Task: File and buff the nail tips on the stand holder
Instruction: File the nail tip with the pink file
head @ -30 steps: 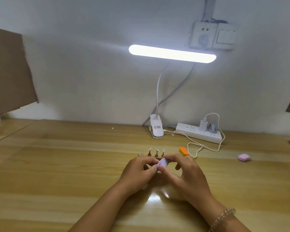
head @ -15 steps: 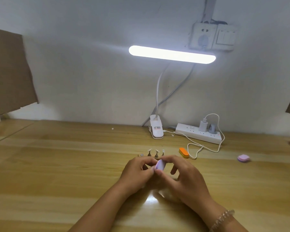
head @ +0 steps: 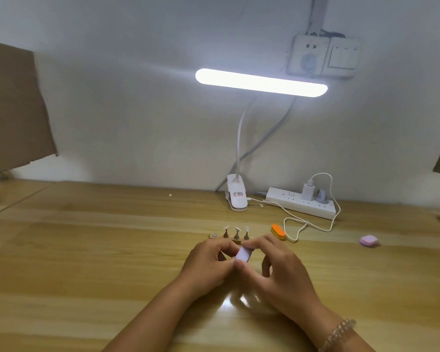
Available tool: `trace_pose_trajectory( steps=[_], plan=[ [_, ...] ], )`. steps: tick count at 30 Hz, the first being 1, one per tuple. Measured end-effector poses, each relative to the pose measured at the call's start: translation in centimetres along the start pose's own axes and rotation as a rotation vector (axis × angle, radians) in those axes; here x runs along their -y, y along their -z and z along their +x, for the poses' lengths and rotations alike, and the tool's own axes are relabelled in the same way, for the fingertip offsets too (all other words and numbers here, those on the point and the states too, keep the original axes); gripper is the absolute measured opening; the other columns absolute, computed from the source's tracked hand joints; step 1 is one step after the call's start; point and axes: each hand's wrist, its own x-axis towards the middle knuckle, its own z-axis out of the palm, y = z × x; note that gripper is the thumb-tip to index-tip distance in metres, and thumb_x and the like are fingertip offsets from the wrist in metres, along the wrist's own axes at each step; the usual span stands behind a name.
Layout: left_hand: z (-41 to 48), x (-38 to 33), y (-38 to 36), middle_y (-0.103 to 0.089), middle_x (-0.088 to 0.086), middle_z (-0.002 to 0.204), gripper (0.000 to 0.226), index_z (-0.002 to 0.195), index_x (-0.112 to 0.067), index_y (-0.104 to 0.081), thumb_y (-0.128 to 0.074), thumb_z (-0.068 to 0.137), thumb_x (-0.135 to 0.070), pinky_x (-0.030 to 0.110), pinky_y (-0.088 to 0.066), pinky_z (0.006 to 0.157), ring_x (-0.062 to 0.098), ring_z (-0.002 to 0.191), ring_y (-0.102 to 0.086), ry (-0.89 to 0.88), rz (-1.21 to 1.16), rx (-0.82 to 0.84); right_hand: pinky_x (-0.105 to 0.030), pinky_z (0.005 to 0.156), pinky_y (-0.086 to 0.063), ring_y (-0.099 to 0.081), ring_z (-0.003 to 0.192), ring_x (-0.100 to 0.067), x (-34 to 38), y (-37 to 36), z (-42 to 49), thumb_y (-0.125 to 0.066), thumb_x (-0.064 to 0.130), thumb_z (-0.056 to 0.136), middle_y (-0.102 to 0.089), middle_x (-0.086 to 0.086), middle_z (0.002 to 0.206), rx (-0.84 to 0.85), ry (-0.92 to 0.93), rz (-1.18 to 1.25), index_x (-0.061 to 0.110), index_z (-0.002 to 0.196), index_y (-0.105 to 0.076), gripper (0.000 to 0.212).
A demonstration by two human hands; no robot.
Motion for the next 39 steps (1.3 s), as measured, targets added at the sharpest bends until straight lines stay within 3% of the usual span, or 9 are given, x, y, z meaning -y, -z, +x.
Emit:
trace_pose_trajectory(
  steps=[5, 8, 12, 16, 19, 24, 31, 35, 39],
  plan=[
    [-0.03, 0.02, -0.08, -0.064, -0.025, 0.063, 0.008, 0.079, -0.033, -0.072, -0.073, 0.084, -0.027, 0.037, -0.054, 0.06, 0.007, 0.059, -0.058, 0.013, 0.004, 0.007, -0.024, 0.068, -0.044, -0.05, 0.072, 0.005, -0.84, 0.03, 0.4, -0.069, 0.048, 0.083, -0.061, 0.018, 0.104, -0.051, -0.074, -0.042, 0.03, 0.101, -0.065, 0.026],
    [0.0, -0.02, -0.1, -0.064, -0.029, 0.066, 0.005, 0.073, -0.038, -0.068, -0.065, 0.069, -0.038, 0.028, -0.048, 0.061, 0.001, 0.058, -0.055, 0.006, 0.049, -0.005, -0.024, 0.061, -0.045, -0.048, 0.059, 0.002, -0.08, -0.17, -0.1, -0.061, 0.061, 0.078, -0.059, 0.021, 0.102, 0.015, 0.004, -0.022, 0.032, 0.101, -0.065, 0.037],
    [0.08, 0.3, -0.3, -0.069, -0.023, 0.082, 0.012, 0.078, -0.038, -0.069, -0.073, 0.082, -0.029, 0.024, -0.045, 0.065, -0.004, 0.061, -0.055, -0.023, 0.125, -0.013, -0.024, 0.068, -0.042, -0.046, 0.067, 0.004, -0.84, 0.13, 0.4, -0.069, 0.049, 0.082, -0.061, 0.019, 0.104, -0.054, -0.099, -0.06, 0.033, 0.102, -0.064, 0.026],
    [0.01, 0.11, -0.23, -0.065, -0.025, 0.078, 0.016, 0.074, -0.042, -0.063, -0.07, 0.078, -0.028, 0.021, -0.038, 0.062, -0.006, 0.061, -0.054, -0.041, 0.189, -0.012, -0.024, 0.062, -0.044, -0.049, 0.062, 0.002, -0.27, -0.15, 0.06, -0.063, 0.06, 0.075, -0.06, 0.023, 0.1, 0.015, -0.033, -0.021, 0.035, 0.097, -0.063, 0.035],
    [0.03, 0.08, -0.34, -0.069, -0.022, 0.083, 0.014, 0.076, -0.041, -0.066, -0.072, 0.082, -0.03, 0.018, -0.038, 0.061, -0.007, 0.062, -0.056, -0.036, 0.207, -0.022, -0.026, 0.068, -0.046, -0.047, 0.066, 0.006, -0.77, 0.02, 0.36, -0.073, 0.05, 0.077, -0.062, 0.023, 0.101, -0.051, -0.106, -0.039, 0.034, 0.099, -0.064, 0.028],
    [0.06, 0.14, -0.32, -0.072, -0.019, 0.086, 0.005, 0.085, -0.031, -0.073, -0.072, 0.081, -0.028, 0.021, -0.04, 0.063, -0.006, 0.061, -0.055, -0.038, 0.19, -0.027, -0.025, 0.064, -0.044, -0.052, 0.065, 0.001, -0.61, 0.05, 0.16, -0.07, 0.05, 0.074, -0.062, 0.023, 0.097, 0.009, -0.085, 0.015, 0.034, 0.091, -0.06, 0.026],
    [0.11, 0.24, -0.31, -0.073, -0.016, 0.09, 0.01, 0.088, -0.03, -0.074, -0.071, 0.082, -0.023, 0.024, -0.048, 0.069, -0.003, 0.065, -0.058, -0.039, 0.173, -0.011, -0.019, 0.061, -0.039, -0.052, 0.071, 0.002, -0.32, 0.0, -0.03, -0.065, 0.051, 0.076, -0.056, 0.021, 0.095, 0.029, -0.033, -0.047, 0.033, 0.093, -0.055, 0.027],
    [0.15, 0.4, -0.35, -0.071, -0.017, 0.089, 0.007, 0.09, -0.029, -0.074, -0.071, 0.085, -0.026, 0.02, -0.042, 0.066, -0.007, 0.062, -0.055, -0.049, 0.19, -0.022, -0.017, 0.058, -0.034, -0.048, 0.067, 0.004, -0.67, 0.07, -0.08, -0.067, 0.046, 0.078, -0.054, 0.02, 0.092, -0.005, -0.05, -0.102, 0.033, 0.092, -0.053, 0.024],
    [0.22, 0.39, -0.34, -0.071, -0.016, 0.092, 0.01, 0.093, -0.028, -0.074, -0.068, 0.087, -0.023, 0.02, -0.04, 0.066, -0.01, 0.061, -0.054, -0.051, 0.18, -0.014, -0.024, 0.063, -0.045, -0.052, 0.072, -0.001, -0.31, 0.03, -0.06, -0.065, 0.046, 0.078, -0.056, 0.019, 0.093, 0.025, -0.014, -0.046, 0.031, 0.092, -0.054, 0.023]
  ],
)
